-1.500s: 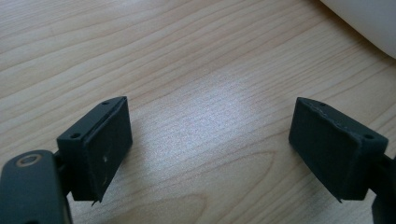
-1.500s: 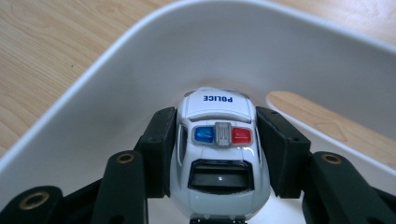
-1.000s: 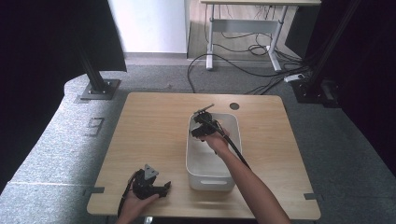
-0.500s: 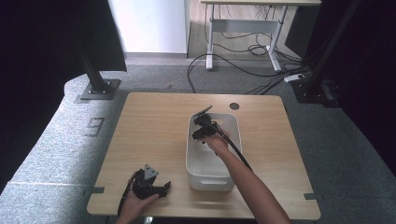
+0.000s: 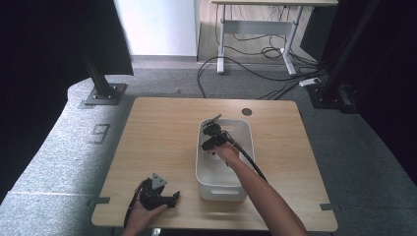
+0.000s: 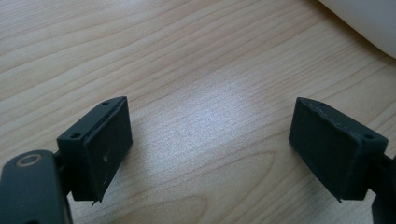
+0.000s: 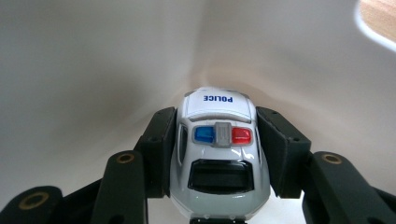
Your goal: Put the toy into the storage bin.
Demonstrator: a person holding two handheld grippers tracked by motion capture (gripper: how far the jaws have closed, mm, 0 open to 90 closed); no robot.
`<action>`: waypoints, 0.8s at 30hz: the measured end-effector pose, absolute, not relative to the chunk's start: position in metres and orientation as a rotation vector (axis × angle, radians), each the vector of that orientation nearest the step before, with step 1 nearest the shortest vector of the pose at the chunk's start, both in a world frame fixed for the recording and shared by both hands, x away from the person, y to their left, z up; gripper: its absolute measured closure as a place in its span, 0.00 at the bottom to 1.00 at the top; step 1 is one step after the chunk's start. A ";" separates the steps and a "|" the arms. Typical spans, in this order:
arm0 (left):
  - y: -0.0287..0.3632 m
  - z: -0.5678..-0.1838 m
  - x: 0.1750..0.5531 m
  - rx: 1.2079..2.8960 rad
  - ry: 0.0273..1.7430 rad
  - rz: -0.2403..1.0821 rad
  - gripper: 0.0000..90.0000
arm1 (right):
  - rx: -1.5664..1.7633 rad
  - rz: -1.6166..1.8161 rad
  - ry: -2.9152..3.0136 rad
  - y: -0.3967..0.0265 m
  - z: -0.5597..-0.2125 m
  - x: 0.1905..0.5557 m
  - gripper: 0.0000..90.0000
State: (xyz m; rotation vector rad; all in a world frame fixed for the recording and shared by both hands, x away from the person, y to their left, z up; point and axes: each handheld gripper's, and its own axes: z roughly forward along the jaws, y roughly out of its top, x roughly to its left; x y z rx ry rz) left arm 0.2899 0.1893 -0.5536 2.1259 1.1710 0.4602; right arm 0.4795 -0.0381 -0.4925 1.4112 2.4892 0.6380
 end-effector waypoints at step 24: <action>0.189 -0.553 0.290 2.128 1.170 0.461 0.15 | 1.390 0.561 2.532 -0.036 -0.503 0.479 0.55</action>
